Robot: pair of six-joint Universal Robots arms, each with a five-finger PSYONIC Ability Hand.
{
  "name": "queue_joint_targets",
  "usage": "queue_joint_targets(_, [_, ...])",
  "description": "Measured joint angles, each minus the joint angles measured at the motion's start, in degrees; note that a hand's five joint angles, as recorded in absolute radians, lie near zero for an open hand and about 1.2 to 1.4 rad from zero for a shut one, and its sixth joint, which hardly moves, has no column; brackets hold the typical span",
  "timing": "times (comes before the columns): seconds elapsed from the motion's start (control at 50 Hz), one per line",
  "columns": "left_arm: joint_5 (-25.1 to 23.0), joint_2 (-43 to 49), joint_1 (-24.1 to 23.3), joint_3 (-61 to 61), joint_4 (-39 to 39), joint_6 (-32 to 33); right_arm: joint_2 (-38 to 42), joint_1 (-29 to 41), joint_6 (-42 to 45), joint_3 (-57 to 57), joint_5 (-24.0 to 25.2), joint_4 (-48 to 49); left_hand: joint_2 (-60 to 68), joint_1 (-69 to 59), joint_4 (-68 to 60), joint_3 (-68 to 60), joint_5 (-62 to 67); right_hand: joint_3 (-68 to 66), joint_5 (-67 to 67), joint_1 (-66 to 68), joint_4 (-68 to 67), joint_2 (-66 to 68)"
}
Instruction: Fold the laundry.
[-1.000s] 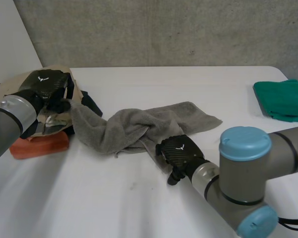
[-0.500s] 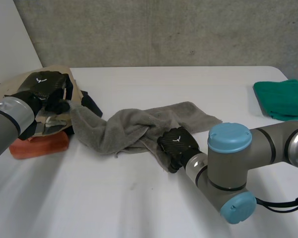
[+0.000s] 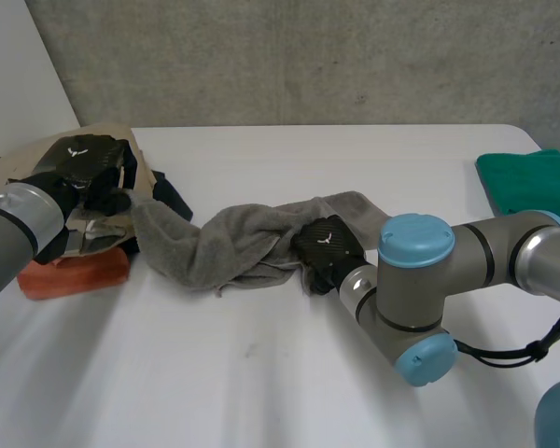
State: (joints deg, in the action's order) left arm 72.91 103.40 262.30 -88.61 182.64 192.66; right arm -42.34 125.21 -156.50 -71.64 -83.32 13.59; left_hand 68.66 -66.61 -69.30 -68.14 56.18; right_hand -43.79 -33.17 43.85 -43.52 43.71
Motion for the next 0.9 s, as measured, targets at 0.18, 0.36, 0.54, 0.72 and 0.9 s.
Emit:
queue_joint_targets(0.18, [-0.2, 0.3, 0.1, 0.0, 0.1, 0.0, 1.1, -0.7, -0.2, 4.0, 0.1, 0.3, 0.0, 0.0, 0.0, 0.0, 0.0, -18.9, -18.6, 18.5, -18.5, 19.2])
queue_joint_targets(0.36, [-0.2, -0.5, 0.5, 0.4, -0.1, -0.2, -2.7, -4.1, -1.5, 9.2, 0.5, -3.3, 0.0, 0.0, 0.0, -0.1, 0.0, -24.2, -23.3, 21.0, -24.9, 23.8])
queue_joint_targets(0.54, [-0.3, -9.8, 2.6, 1.6, -3.1, -3.1, -22.4, -18.2, 3.2, 14.5, 6.1, -26.5, 0.0, 0.0, 0.0, -0.3, 0.0, -24.2, -23.3, 21.0, -25.1, 23.8])
queue_joint_targets(0.72, [-1.4, -18.7, 3.1, 1.9, -6.7, -5.8, -34.0, -27.3, 11.2, 17.2, 10.4, -45.2, 0.1, 0.0, 0.0, -0.3, 0.0, -24.2, -23.3, 21.0, -25.1, 23.8])
queue_joint_targets(0.9, [-0.3, -9.8, -0.7, 3.9, -12.8, 1.9, -31.3, -29.1, 23.8, 10.1, 10.5, -52.0, 0.1, 0.0, 0.0, -0.3, 0.0, -24.2, -23.3, 21.0, -25.1, 23.8])
